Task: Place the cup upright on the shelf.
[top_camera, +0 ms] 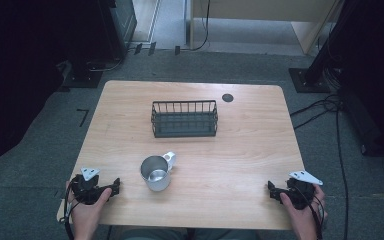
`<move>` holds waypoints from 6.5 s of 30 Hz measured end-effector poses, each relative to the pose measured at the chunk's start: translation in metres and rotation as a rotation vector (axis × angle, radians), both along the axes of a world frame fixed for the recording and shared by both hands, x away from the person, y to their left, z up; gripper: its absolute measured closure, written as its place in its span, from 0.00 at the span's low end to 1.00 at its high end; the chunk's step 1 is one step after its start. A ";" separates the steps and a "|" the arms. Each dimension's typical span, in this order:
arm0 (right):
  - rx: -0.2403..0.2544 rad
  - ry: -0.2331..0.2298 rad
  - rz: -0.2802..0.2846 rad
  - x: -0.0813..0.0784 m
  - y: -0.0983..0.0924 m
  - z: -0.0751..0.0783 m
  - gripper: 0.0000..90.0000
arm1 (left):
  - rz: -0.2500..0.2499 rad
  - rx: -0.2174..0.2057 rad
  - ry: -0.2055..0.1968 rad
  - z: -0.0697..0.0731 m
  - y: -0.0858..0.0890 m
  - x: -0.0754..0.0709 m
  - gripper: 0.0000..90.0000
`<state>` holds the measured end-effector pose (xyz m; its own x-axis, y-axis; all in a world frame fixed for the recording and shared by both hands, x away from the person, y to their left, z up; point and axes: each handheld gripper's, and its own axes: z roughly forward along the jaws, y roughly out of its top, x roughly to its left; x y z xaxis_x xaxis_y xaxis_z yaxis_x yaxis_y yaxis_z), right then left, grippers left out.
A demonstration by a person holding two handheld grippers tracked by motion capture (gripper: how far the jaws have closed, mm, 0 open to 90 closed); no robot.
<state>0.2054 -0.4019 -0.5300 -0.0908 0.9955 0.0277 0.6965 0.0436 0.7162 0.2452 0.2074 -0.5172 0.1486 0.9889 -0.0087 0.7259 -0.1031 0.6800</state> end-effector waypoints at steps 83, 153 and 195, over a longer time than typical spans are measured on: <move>0.001 0.000 -0.005 0.001 0.000 0.000 0.00 | -0.151 -0.150 -0.101 0.037 -0.100 -0.001 0.00; 0.003 0.001 -0.006 0.001 0.000 0.000 0.00 | -0.230 -0.222 -0.213 0.084 -0.146 0.077 0.09; 0.003 0.001 -0.017 0.001 -0.001 0.000 0.00 | -0.193 -0.181 -0.288 0.120 -0.187 0.174 0.10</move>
